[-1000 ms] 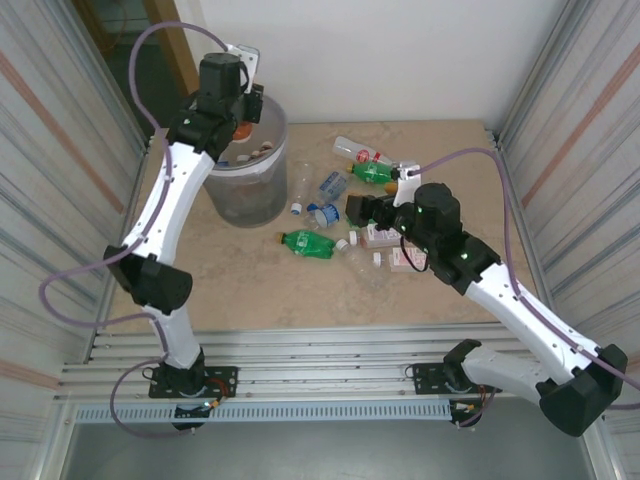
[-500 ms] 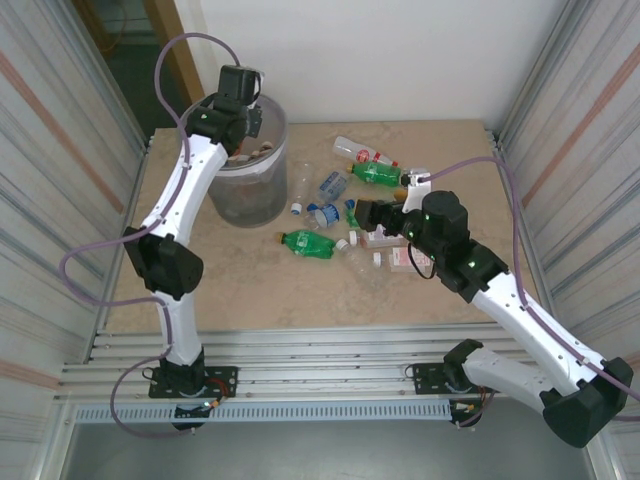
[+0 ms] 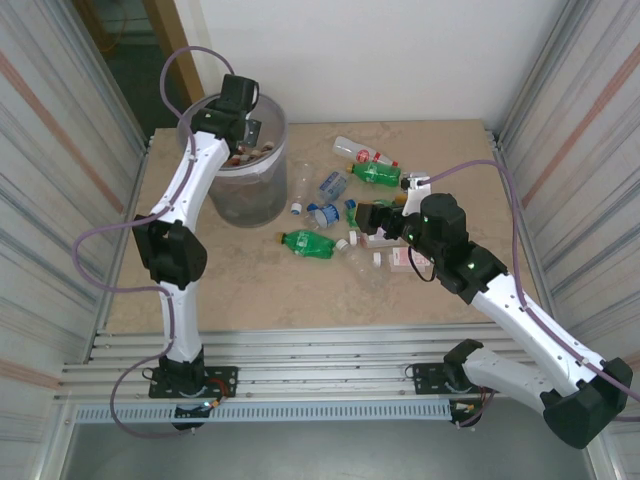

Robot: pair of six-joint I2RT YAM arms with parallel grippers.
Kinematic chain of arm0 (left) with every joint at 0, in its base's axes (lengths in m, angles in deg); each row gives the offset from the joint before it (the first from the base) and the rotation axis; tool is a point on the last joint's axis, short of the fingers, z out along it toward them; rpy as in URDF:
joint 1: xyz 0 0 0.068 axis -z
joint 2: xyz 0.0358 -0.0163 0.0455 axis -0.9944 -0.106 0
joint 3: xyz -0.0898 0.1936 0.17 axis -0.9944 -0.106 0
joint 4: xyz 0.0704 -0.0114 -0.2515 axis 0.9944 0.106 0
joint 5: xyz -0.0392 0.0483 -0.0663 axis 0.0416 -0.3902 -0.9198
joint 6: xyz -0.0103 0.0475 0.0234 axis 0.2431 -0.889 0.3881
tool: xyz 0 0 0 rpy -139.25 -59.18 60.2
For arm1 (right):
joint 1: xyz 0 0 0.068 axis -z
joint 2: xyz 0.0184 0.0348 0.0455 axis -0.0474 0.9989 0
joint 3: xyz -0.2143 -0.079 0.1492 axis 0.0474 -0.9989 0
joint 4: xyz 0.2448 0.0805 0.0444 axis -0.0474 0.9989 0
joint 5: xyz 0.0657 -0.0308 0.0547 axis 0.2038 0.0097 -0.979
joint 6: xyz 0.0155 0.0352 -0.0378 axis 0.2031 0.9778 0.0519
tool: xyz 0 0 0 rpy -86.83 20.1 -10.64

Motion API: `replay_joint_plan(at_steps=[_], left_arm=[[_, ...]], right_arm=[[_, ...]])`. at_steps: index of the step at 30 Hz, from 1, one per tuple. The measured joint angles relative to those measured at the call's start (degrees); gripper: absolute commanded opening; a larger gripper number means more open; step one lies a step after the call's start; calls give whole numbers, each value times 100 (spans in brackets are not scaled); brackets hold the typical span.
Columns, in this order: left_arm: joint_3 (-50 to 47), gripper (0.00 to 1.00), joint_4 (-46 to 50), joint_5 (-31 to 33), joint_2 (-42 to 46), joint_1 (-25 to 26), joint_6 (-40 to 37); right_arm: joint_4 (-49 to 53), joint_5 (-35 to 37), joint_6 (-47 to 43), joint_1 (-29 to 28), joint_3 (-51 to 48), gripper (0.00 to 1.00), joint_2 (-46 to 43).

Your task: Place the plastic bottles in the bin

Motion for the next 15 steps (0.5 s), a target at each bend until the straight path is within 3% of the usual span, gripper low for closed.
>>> replay_joint_plan(at_steps=[15], left_arm=[[-459, 76, -48, -487, 522, 0, 341]], right_arm=[[59, 208, 39, 0, 0, 98, -2]])
